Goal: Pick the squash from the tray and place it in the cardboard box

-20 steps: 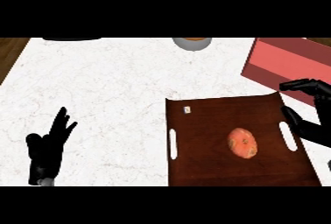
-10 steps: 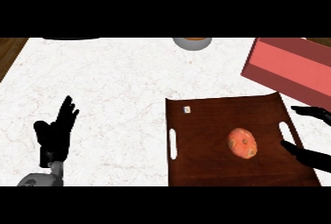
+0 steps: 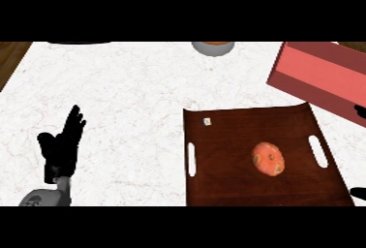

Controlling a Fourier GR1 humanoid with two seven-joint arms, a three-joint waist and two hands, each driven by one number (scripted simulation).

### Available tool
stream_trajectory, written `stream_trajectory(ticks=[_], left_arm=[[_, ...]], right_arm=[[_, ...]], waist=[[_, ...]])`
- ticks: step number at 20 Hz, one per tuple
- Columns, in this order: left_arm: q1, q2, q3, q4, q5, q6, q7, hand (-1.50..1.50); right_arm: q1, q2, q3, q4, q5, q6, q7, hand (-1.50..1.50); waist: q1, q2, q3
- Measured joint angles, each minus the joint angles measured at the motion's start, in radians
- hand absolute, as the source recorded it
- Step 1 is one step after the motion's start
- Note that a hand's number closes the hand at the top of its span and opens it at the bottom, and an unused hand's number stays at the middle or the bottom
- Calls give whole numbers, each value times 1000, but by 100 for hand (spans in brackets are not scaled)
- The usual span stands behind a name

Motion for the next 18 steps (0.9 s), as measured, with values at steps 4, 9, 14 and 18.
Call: stream_trajectory(ticks=[4,9,14,18], left_arm=[[-17,-11,3,19,-11,1,-2,0],[-2,-16,6,-1,-17,-13,0,0],[-22,-29,20,43,-25,-26,-22,0],[-19,-35,27,26,-32,-31,-14,0]], right_arm=[[-16,-50,20,-105,11,83,162,-150],[-68,-53,87,-203,48,162,362,-150],[-111,-16,187,-257,138,216,532,-150],[-157,16,223,-254,166,291,635,-150]], waist=[[5,1,0],[13,1,0],[14,3,0],[15,3,1]])
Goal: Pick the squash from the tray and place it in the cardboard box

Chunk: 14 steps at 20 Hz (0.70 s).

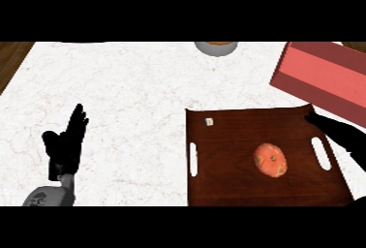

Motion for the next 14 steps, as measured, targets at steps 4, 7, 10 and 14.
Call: stream_trajectory(ticks=[4,7,10,14], left_arm=[[11,-9,5,-9,-16,-1,4,0],[18,-27,1,-32,-37,10,20,0],[-5,-19,30,-2,-31,-17,14,0],[-18,-28,40,14,-46,-21,13,0]], right_arm=[[-37,80,54,-11,43,39,92,-150],[-39,146,88,-10,95,59,122,-150],[-73,196,98,11,136,87,158,-150],[-90,244,116,21,187,128,202,-150]], waist=[[0,0,0],[-1,-1,0],[-1,0,0],[-2,0,1]])
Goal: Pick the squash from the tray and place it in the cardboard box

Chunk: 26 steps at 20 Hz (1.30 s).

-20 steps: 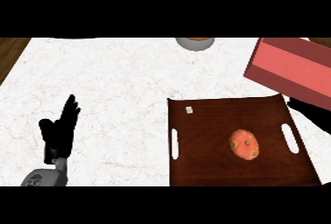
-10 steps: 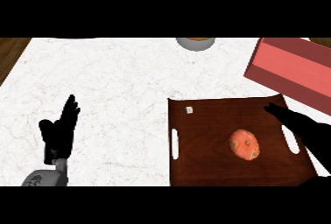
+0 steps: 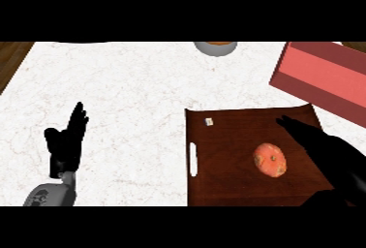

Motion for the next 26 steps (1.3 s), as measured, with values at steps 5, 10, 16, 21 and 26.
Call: stream_trajectory(ticks=[5,10,16,21,26], left_arm=[[20,-19,16,-7,-15,-15,-16,0],[19,-20,29,-22,-28,-29,3,0],[22,-29,46,-24,-40,-45,2,0],[32,-46,49,-33,-55,-49,2,0],[26,-54,57,-34,-70,-52,7,0]], right_arm=[[9,61,-22,-4,54,56,12,-150],[-18,138,-19,9,99,90,60,-150],[-26,204,9,73,199,91,50,-150],[-33,218,-1,116,259,107,14,-150],[-10,229,0,156,321,94,-40,-150]], waist=[[-1,0,0],[0,0,0],[0,0,0],[0,0,0],[-1,0,0]])
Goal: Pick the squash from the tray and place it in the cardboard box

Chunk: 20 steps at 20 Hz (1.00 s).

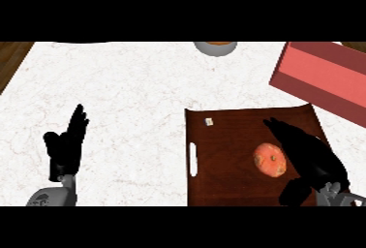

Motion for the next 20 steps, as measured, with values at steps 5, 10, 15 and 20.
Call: stream_trajectory(ticks=[5,10,15,20], left_arm=[[-12,-7,11,-3,-9,-3,14,0],[-6,-24,14,2,-23,-2,0,0],[10,-31,13,-12,-33,-11,0,0],[-14,-6,49,2,-15,-44,8,0]], right_arm=[[-29,35,-4,95,57,-29,-53,-150],[-40,36,-37,148,87,-25,-114,-150],[-44,81,-33,206,131,-67,-143,-150],[-57,99,-39,276,171,-108,-194,-150]], waist=[[1,0,0],[1,0,0],[1,0,0],[1,0,0]])
